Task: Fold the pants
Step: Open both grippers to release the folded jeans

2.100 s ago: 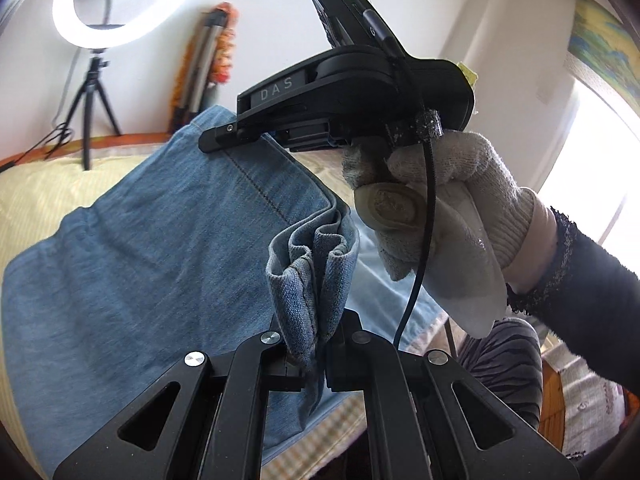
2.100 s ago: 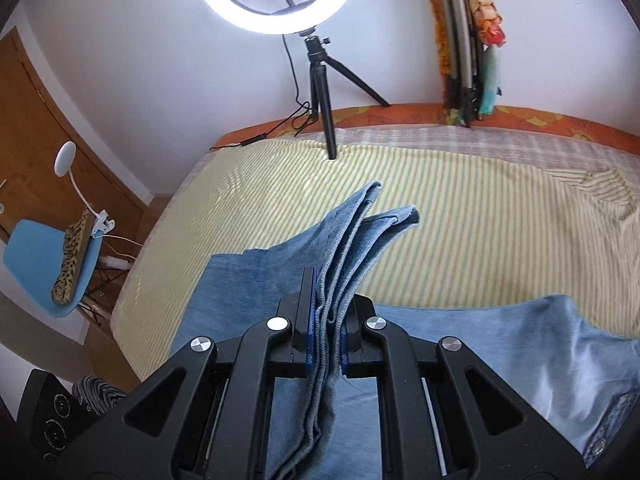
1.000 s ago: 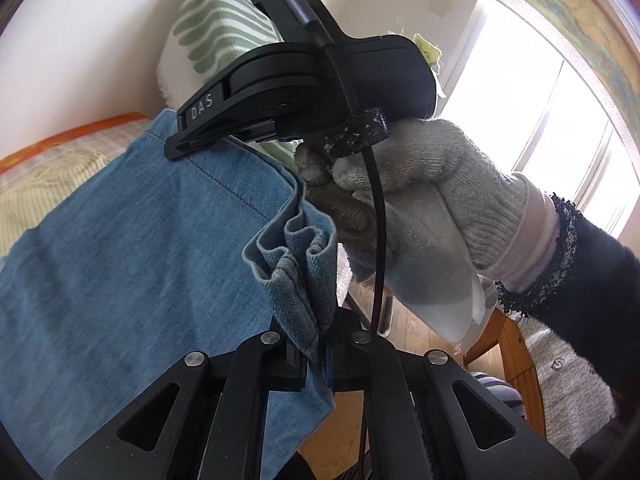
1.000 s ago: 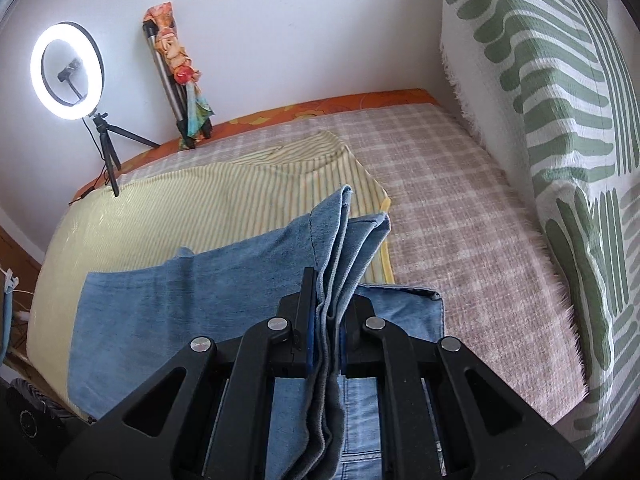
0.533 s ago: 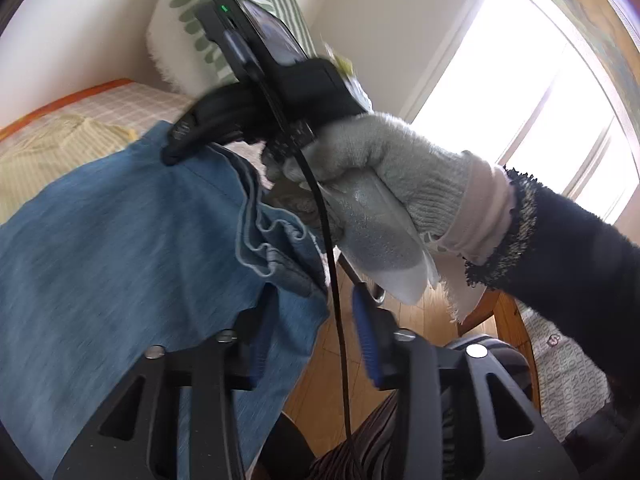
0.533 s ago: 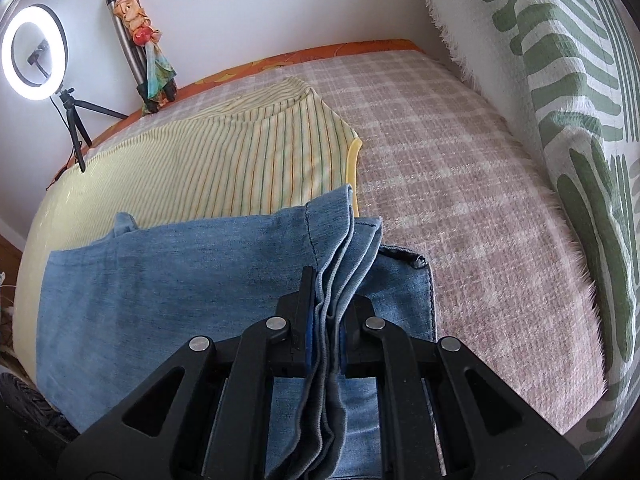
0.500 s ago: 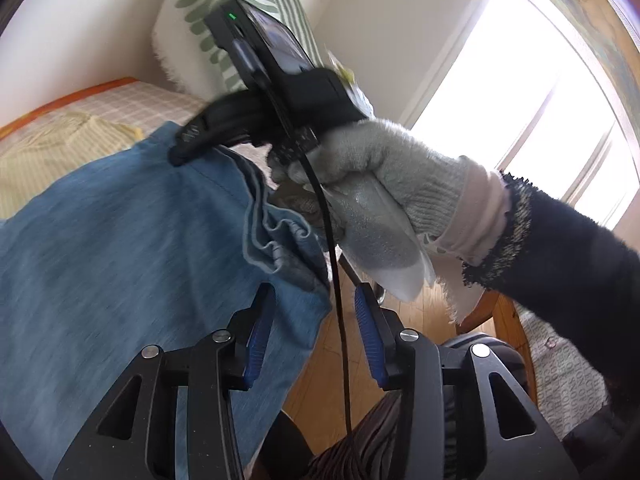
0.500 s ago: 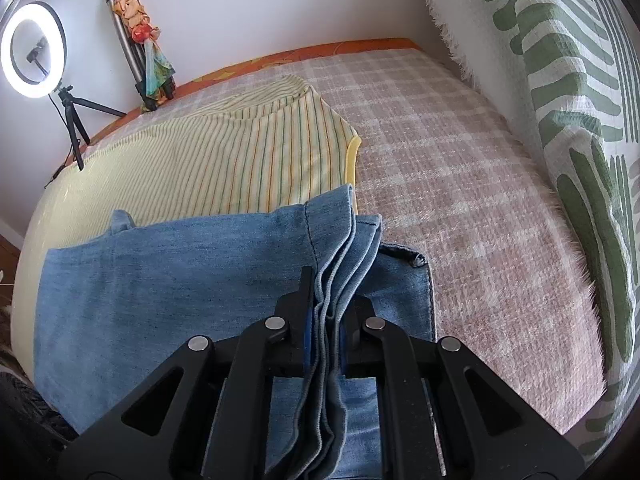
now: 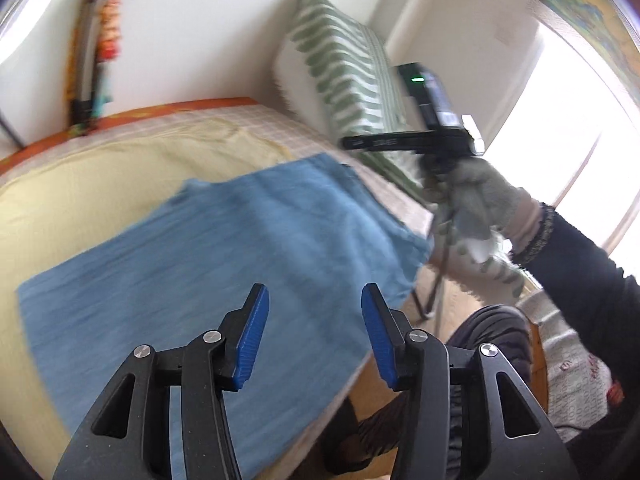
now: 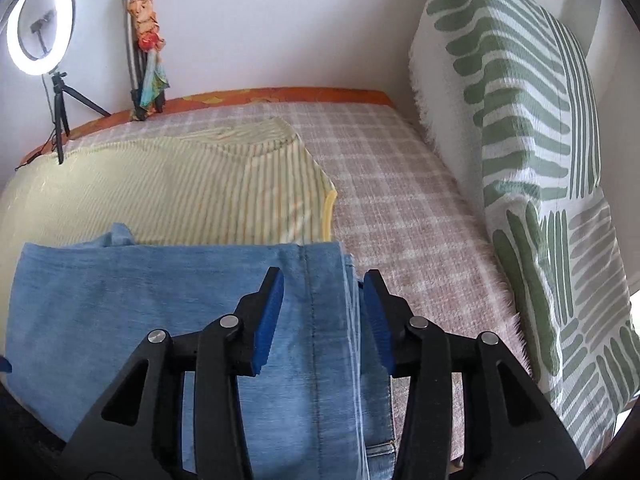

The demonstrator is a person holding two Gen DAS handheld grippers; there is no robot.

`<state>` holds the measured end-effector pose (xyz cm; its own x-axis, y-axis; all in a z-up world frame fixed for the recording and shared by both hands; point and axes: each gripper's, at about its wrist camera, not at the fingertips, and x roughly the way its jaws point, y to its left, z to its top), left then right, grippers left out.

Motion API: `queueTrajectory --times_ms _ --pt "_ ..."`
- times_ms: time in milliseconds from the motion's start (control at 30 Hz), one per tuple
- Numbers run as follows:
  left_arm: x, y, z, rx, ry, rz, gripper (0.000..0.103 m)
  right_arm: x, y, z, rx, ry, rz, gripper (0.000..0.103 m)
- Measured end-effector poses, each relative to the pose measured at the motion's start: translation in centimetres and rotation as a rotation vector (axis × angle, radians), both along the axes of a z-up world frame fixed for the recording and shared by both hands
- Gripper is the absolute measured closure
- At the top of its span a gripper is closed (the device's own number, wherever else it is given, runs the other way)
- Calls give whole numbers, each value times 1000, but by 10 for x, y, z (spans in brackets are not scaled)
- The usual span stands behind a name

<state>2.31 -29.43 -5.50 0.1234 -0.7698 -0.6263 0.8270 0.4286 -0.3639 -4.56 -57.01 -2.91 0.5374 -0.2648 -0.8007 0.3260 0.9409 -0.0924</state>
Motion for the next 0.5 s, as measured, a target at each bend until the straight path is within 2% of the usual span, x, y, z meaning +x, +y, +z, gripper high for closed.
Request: queueTrajectory --times_ms 100,200,300,400,500 --pt "16 47 -12 51 -13 121 56 13 29 17 20 -33 120 60" --pt "30 85 -29 92 36 218 56 40 58 15 45 -23 237 60" --pt "37 111 -51 123 107 298 56 74 76 -5 112 19 329 60" --pt "36 117 -63 135 128 330 56 104 91 -33 196 70 385 60" --pt "35 119 -71 130 140 336 56 125 100 -58 224 118 419 60"
